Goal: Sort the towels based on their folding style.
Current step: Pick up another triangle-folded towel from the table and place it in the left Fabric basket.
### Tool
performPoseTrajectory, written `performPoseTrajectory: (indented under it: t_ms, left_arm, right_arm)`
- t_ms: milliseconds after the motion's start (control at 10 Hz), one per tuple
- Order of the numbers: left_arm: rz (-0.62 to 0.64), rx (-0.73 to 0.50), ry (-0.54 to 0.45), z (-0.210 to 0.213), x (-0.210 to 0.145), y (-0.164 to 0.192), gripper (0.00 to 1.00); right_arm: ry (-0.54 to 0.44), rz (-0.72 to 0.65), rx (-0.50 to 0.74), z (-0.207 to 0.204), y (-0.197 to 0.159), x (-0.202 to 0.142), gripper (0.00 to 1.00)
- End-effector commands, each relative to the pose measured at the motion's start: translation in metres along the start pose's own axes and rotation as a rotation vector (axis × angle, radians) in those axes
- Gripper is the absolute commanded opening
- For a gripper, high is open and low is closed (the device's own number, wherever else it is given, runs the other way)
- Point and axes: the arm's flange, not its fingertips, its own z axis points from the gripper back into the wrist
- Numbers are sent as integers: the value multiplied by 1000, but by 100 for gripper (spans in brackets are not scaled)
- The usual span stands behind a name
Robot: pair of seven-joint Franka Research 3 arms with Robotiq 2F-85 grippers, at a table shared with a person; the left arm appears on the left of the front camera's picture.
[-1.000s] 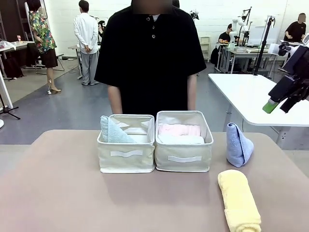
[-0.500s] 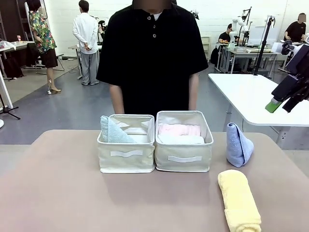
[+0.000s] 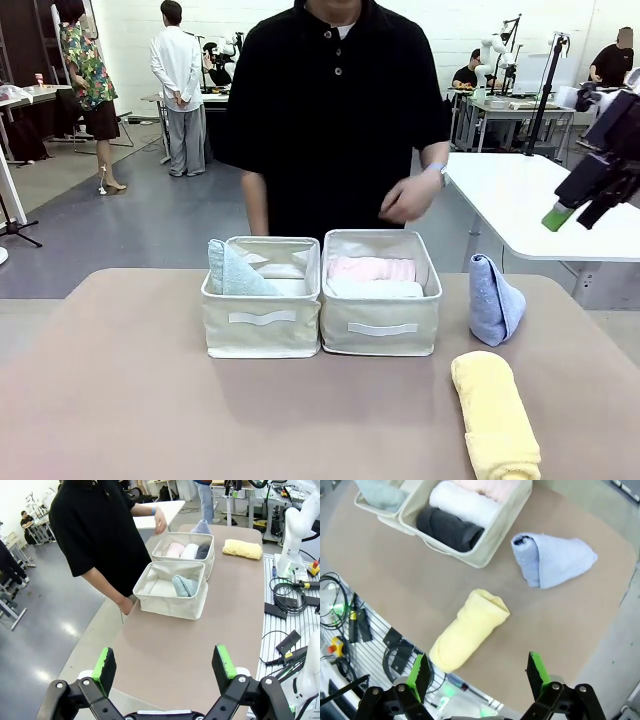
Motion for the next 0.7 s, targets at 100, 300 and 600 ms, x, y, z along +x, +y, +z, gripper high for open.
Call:
performPoseTrajectory:
  t_ms: [100,300,600]
  left_arm:
    - [-3,-1,-18,2,1,0,100]
    - [-3,-1,-18,2,1,0,100]
    - [-3,-1,-18,2,1,0,100]
  right_arm:
    - [109,56,-95,-35,25,65,100]
    - [142,42,-271,25,40,9,100]
    - [-163,-37,-476,134,90,-165,100]
